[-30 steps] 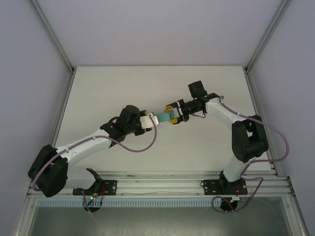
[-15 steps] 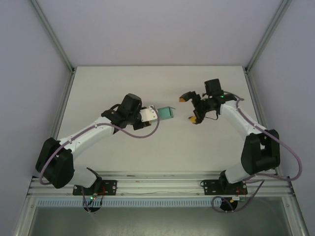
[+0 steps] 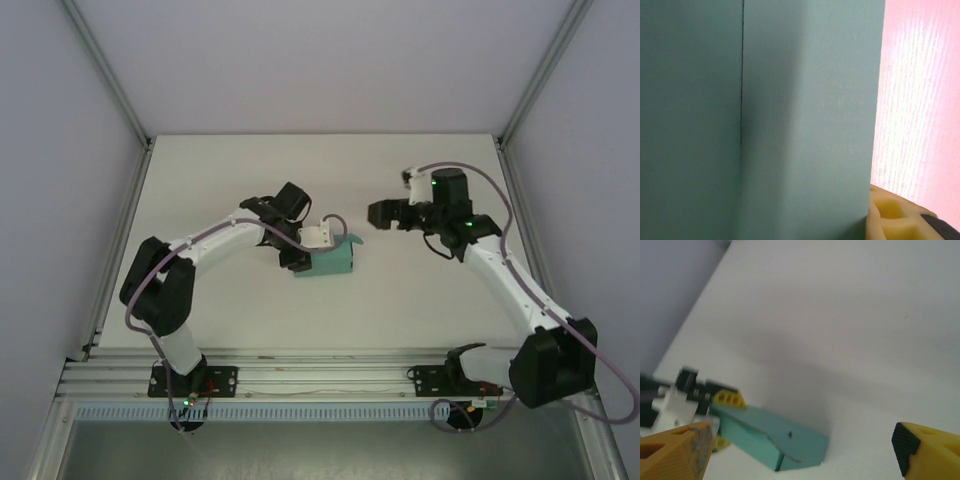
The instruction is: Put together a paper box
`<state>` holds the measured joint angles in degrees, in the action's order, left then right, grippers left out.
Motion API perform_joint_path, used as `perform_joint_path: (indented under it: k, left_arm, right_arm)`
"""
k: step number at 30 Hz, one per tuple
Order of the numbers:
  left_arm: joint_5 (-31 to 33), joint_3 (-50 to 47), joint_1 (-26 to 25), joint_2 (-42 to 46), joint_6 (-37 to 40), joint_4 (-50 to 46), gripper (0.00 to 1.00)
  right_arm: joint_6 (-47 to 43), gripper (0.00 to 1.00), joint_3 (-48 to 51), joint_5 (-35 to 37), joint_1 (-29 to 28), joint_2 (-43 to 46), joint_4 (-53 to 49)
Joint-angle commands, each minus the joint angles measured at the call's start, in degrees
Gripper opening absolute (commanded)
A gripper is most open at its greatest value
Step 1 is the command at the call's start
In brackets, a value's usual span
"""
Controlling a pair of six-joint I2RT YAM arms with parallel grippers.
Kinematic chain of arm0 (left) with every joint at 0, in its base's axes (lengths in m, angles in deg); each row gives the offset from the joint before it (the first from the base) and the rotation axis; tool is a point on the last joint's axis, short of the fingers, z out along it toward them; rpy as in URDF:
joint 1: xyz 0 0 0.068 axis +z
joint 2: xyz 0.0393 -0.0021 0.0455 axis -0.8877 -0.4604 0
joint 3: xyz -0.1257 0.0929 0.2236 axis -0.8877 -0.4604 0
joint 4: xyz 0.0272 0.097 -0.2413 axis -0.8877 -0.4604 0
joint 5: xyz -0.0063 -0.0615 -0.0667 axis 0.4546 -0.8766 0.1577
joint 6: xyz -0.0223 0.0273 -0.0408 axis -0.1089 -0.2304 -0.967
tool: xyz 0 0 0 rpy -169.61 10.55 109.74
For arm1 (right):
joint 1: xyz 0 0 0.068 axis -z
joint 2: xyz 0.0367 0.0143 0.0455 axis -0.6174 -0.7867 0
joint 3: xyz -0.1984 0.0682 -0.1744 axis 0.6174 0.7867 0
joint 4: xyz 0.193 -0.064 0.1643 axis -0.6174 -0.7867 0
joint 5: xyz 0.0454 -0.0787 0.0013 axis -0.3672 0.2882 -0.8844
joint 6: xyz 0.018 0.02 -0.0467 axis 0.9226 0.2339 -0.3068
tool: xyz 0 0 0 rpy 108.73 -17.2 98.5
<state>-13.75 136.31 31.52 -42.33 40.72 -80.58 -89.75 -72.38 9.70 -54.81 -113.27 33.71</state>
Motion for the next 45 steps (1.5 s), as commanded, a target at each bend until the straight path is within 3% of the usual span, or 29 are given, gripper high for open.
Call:
perform_joint_path:
  k: [1, 5, 9, 11, 13, 18, 24, 28, 32, 35, 37, 41, 45]
  left_arm:
    - [-2.4, 4.4, -0.2, -3.5, 1.1, -6.2, 0.37]
    - [-3.2, 6.8, -0.7, -6.2, 1.6, -8.0, 0.37]
    - [-3.0, 7.2, -0.7, -7.1, 1.5, -7.6, 0.37]
    - [-2.7, 7.6, -0.8, -7.4, 1.4, -7.9, 0.37]
    - [-2.3, 8.0, -1.0, -7.7, 1.0, -7.9, 0.37]
    - [-2.1, 7.9, -1.0, -7.3, 0.8, -7.6, 0.37]
    - [-1.5, 7.9, -1.1, -6.5, 0.6, -7.5, 0.37]
    - [-1.5, 7.7, -1.2, -6.3, -0.3, -6.5, 0.37]
    - [-1.4, 7.0, -1.3, -5.7, -2.4, -3.7, 0.37]
    - [-1.3, 6.3, -1.4, -5.3, -4.0, -1.8, 0.37]
    - [-1.4, 5.9, -1.4, -5.2, -4.6, -0.8, 0.37]
    - [-1.2, 5.5, -1.4, -5.2, -4.9, 0.0, 0.37]
    - [-0.3, 5.8, -1.4, -5.4, -6.1, 0.9, 0.38]
  right_arm:
    - [-17.5, 0.9, -1.8, -2.5, -4.1, -2.3, -7.5]
    - [-21.9, 0.84, -2.2, 2.1, -6.4, -6.1, -7.2]
    - [-24.3, 0.68, -5.2, 2.8, -7.0, -10.4, -9.4]
    - [-25.1, 0.53, -6.5, 4.0, -7.6, -11.8, -10.4]
    - [-25.8, 0.44, -7.7, 4.3, -8.1, -12.6, -12.0]
    - [-26.7, 0.39, -8.6, 5.9, -8.5, -13.9, -13.8]
    - [-26.0, 0.21, -11.0, 7.3, -8.7, -16.6, -16.1]
    - [-23.3, 0.01, -11.4, 7.9, -8.8, -17.2, -15.1]
    - [-11.8, 0.0, -10.5, 8.1, -9.8, -15.9, -12.1]
    - [7.5, 0.0, -3.7, 12.7, -11.3, -11.8, 0.6]
    - [15.8, 0.0, 2.1, 15.0, -13.1, -8.5, 10.1]
    - [19.7, 0.0, 11.2, 25.7, -17.0, -3.3, 19.7]
    - [19.5, 0.0, 16.8, 31.5, -18.3, -3.2, 24.5]
